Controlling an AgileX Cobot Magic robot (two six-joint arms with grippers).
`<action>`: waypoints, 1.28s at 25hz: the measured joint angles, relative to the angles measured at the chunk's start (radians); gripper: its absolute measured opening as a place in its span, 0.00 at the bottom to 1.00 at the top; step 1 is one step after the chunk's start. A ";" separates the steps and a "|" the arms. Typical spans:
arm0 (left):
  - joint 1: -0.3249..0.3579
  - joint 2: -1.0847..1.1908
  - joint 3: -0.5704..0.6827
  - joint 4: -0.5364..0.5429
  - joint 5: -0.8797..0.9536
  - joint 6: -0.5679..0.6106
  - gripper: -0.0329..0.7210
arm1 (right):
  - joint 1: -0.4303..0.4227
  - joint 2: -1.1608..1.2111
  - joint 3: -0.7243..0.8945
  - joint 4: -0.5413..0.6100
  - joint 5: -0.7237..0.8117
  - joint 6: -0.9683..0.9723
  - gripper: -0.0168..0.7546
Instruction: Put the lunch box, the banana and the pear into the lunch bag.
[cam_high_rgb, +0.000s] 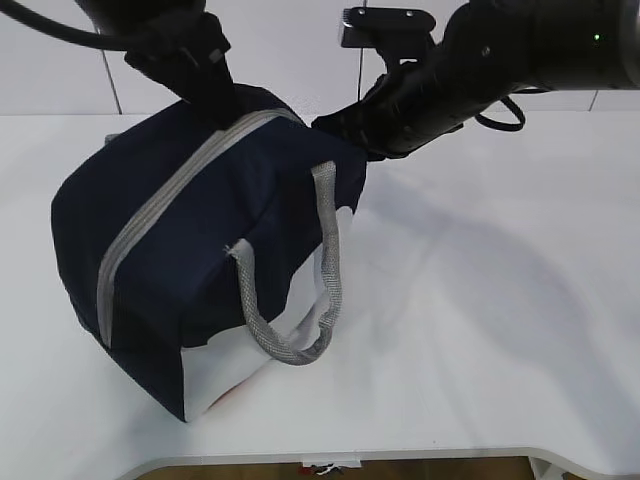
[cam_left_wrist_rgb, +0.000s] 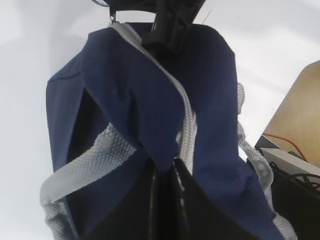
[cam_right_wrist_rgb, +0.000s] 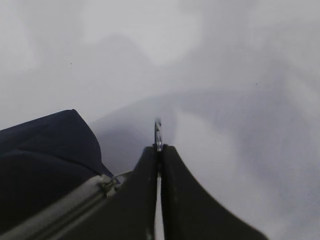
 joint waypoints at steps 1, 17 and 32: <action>0.000 0.000 0.000 0.000 0.000 0.002 0.04 | 0.000 0.002 0.000 0.002 0.000 0.000 0.04; 0.000 0.006 0.000 -0.006 0.000 0.002 0.04 | 0.000 0.002 -0.043 -0.013 0.084 0.000 0.04; 0.000 0.081 -0.002 -0.042 -0.004 0.002 0.05 | -0.007 -0.063 -0.055 -0.093 0.197 0.000 0.51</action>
